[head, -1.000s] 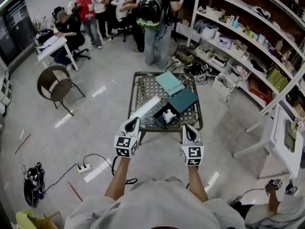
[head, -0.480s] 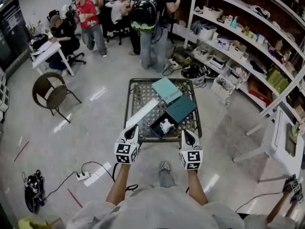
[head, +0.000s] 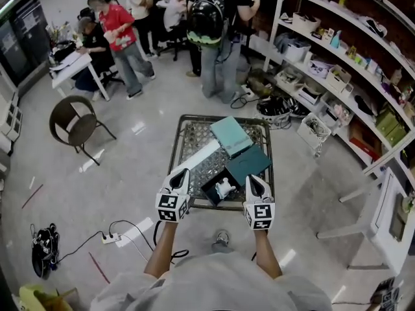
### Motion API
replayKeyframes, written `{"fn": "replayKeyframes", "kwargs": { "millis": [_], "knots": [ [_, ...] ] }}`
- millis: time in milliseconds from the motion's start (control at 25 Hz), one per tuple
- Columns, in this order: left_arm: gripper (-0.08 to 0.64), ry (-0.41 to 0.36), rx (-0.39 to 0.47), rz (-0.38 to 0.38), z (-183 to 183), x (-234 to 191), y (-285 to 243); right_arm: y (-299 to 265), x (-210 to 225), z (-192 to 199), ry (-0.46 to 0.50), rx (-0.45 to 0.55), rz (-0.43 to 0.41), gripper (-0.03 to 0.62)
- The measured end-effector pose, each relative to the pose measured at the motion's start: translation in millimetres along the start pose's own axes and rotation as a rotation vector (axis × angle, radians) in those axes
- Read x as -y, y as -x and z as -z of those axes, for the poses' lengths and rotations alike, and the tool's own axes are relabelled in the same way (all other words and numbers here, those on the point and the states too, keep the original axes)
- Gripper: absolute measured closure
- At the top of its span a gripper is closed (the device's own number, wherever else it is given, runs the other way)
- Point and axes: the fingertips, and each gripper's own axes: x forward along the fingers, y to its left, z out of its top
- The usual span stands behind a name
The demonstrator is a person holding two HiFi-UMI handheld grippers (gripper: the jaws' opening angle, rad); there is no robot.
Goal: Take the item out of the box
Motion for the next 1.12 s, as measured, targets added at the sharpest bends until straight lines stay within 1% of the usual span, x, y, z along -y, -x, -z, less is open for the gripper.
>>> {"fn": "replayKeyframes", "kwargs": {
  "millis": [280,440,600,840,1120],
  "knots": [
    [0.555,0.006,-0.005,-0.065,-5.6,-3.1,-36.2,-43.5,30.3,-0.9,0.001,0.003,-0.074,0.592],
    [0.555,0.012,-0.009,-0.103,-6.2,-9.4,-49.4,-65.1,36.8,0.4,0.002,0.003,-0.117,0.592],
    [0.555,0.018,-0.023,-0.125,-1.1,-14.3,-58.0,-80.8,39.0,3.4,0.004,-0.001,-0.146,0.592],
    [0.555,0.026,-0.043,-0.133,3.6,-21.9,-73.4,-97.1,40.1,9.3,0.003,-0.017,-0.175,0.592],
    [0.555,0.016,-0.058,-0.107,3.5,-27.8,-89.7,-108.5,42.3,15.5,0.004,-0.033,-0.155,0.592]
  ]
}}
